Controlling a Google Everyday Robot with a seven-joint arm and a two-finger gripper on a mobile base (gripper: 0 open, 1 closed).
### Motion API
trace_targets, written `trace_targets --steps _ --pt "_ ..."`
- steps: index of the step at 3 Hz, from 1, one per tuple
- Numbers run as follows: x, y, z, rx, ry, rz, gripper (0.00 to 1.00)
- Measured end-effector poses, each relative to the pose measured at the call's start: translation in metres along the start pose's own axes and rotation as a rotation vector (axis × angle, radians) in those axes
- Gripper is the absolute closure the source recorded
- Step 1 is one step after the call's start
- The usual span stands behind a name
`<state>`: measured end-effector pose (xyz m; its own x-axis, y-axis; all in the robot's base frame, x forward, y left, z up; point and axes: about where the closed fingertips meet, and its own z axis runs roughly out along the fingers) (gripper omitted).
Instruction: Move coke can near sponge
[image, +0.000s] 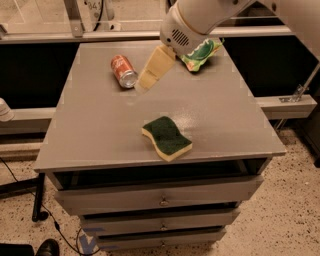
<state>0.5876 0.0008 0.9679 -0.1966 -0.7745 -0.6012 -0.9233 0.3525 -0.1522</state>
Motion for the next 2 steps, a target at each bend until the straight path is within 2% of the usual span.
trace_targets --steps 1,2 --pt "-0.001 0.000 0.001 0.002 0.001 0.002 0.00" --pt "-0.008 -0.006 0.013 0.032 -0.020 0.064 0.00"
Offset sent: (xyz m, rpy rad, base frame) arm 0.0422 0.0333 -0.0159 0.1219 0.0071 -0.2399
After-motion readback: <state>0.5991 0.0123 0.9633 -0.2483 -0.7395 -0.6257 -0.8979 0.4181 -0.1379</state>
